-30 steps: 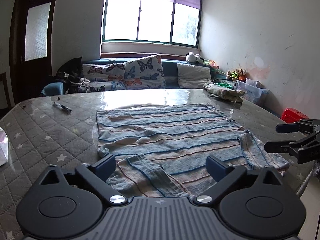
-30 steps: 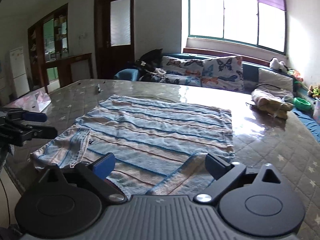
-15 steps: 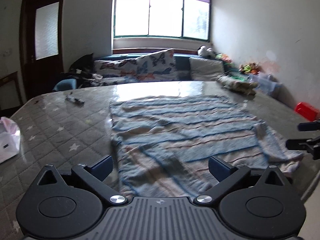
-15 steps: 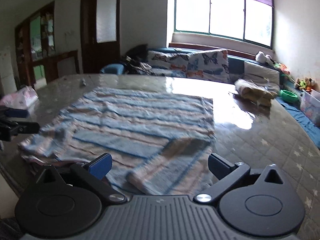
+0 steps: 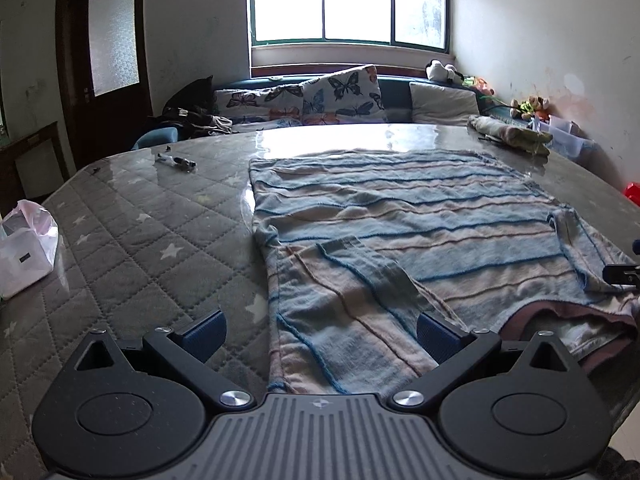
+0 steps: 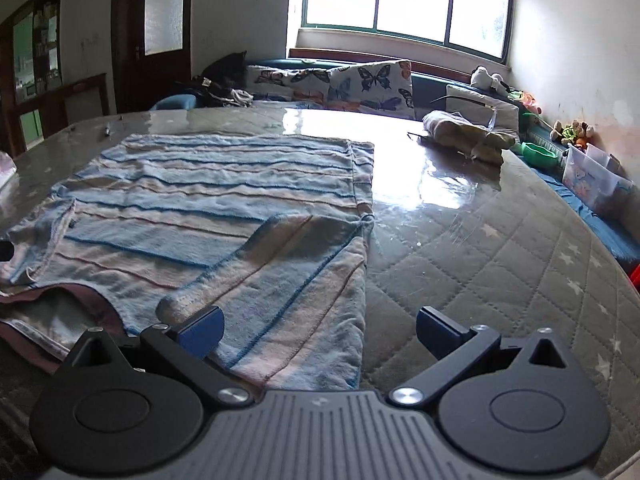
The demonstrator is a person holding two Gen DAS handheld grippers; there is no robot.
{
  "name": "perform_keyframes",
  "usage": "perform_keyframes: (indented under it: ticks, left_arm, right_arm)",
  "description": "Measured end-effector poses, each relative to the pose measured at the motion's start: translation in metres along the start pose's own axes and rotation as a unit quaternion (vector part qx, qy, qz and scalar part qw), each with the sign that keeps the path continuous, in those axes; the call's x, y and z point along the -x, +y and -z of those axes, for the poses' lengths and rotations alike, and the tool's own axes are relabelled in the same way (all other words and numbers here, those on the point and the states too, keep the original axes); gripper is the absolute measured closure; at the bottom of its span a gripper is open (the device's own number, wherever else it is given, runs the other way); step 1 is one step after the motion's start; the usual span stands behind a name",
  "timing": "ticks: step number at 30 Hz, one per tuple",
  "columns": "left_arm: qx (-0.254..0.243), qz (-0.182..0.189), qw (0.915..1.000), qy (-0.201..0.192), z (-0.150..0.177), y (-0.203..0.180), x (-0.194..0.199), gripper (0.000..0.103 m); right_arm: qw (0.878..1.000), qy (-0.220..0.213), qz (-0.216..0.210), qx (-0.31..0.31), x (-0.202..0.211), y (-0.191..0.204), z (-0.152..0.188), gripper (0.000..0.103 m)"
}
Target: Fold clothes
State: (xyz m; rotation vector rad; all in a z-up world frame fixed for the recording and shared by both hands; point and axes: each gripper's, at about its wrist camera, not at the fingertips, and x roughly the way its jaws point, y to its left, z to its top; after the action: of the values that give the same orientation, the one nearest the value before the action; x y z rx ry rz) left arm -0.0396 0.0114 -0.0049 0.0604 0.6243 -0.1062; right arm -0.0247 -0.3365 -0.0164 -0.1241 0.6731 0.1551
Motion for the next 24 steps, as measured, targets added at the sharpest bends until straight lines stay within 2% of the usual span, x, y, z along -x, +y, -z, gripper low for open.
perform_keyframes:
  ticks: [14, 24]
  left_arm:
    - [-0.016, 0.008, 0.9997, 0.019, 0.006, -0.005, -0.003, 0.0]
    - [-0.038, 0.018, 0.9991, -0.006, 0.001, -0.005, 0.019, 0.001]
  right_arm:
    - [1.0, -0.008, -0.001, 0.029, 0.012, 0.003, -0.004, 0.0]
    - [0.998, -0.022, -0.02, 0.05, 0.026, 0.004, -0.011, 0.0]
